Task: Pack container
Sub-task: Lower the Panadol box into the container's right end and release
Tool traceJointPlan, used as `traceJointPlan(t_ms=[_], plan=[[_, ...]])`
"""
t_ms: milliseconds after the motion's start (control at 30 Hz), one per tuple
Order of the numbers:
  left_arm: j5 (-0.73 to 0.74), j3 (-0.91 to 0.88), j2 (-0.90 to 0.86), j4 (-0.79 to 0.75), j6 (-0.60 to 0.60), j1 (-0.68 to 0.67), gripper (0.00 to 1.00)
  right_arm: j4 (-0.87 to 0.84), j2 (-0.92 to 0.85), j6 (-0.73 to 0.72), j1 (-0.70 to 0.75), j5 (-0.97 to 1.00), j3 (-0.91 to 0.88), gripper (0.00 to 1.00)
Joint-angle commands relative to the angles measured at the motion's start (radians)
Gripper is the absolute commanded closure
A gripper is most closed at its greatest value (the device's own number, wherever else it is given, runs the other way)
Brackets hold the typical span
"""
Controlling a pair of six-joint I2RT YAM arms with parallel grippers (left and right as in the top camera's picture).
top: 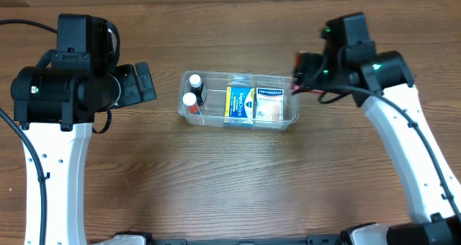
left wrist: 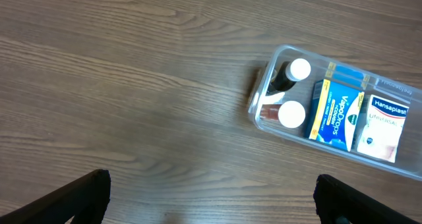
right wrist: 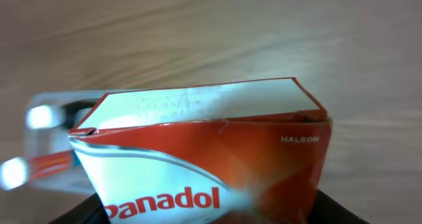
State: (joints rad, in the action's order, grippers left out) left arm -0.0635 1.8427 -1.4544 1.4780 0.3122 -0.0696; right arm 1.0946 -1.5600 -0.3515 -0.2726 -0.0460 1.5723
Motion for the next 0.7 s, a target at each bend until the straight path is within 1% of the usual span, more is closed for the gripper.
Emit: traceJointPlan(t_ms=[0, 100, 300, 500, 533, 567, 600, 633, 667], plan=[[0.005, 0.006, 0.001, -0.001, -0.005, 0.004, 0.0, -0.021, -0.032, 0.011, -0.07, -0.001, -0.001, 0.33], [0.005, 0.006, 0.001, -0.001, -0.005, 0.004, 0.0, -0.02, -0.12, 0.011, -0.1, -0.001, -0.002, 0.33], [0.005, 0.006, 0.001, 0.002, -0.005, 0.004, 0.0, -0.032, -0.312, 0.011, -0.103, -0.001, -0.002, 0.33], [0.005, 0.006, 0.001, -0.001, -0.005, 0.004, 0.0, -0.054, -0.362, 0.011, -0.103, -0.001, -0.002, 0.33], [0.005, 0.006, 0.001, -0.001, -0.005, 0.004, 0.0, -0.056, -0.362, 0.011, -0.103, -0.001, -0.002, 0.31], [0.005, 0.006, 0.001, -0.001, -0.005, 0.004, 0.0, -0.057, -0.361, 0.011, -0.103, -0.002, -0.002, 0.22], [0.005, 0.006, 0.001, -0.001, -0.005, 0.004, 0.0, -0.051, -0.361, 0.011, -0.103, -0.001, -0.002, 0.07], [0.005, 0.006, 0.001, -0.001, -0.005, 0.004, 0.0, -0.037, -0.358, 0.011, -0.103, -0.001, 0.001, 0.0], [0.005, 0.006, 0.001, -0.001, -0.005, 0.004, 0.0, -0.023, -0.348, 0.011, -0.104, -0.001, 0.001, 0.0]])
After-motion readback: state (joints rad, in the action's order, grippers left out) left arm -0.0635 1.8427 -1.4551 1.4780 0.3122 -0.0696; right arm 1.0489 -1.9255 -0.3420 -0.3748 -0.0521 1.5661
